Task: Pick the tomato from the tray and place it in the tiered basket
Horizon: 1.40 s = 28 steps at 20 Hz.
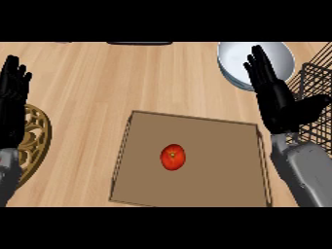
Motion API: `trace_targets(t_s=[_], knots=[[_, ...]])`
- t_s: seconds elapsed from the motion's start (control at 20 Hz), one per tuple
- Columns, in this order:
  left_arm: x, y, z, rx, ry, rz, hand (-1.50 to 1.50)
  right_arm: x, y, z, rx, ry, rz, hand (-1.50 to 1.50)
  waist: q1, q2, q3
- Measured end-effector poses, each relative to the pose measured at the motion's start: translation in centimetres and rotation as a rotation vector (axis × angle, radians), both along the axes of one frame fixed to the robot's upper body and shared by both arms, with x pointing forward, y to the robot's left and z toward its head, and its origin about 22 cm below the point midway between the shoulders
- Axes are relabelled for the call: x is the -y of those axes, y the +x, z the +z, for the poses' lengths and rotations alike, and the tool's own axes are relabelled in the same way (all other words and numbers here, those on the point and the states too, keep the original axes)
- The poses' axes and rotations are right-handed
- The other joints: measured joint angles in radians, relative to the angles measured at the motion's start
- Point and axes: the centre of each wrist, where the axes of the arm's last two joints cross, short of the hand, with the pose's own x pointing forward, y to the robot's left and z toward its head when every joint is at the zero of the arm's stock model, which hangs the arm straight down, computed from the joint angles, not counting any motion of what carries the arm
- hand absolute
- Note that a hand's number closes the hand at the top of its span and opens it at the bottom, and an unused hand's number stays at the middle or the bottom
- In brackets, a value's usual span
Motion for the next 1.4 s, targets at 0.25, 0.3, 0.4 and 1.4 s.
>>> trace_targets(t_s=[0.25, 0.3, 0.4, 1.4], knots=[[-1.2, -1.6, -3.3, -0.184, 0.006, -0.008, 0.0, -2.8, -2.0, -5.5, -0.145, 0.276, 0.142, 1.5, 0.01, 0.03, 0.001], [-1.5, -2.0, -4.2, -0.237, 0.005, -0.013, 0.0, -3.5, -2.6, -6.6, -0.189, 0.348, 0.177, 1.5, 0.018, 0.04, 0.003], [-1.8, -2.7, -5.5, -0.309, -0.006, -0.014, 0.0, -3.3, -3.2, -7.3, -0.158, 0.505, 0.123, -1.5, -0.009, 0.044, 0.013], [-5.4, -7.2, -10.7, -0.55, -0.03, -0.074, 0.0, -3.7, -4.3, -7.5, -0.395, -0.497, 0.369, -1.5, -0.013, 0.015, -0.008]])
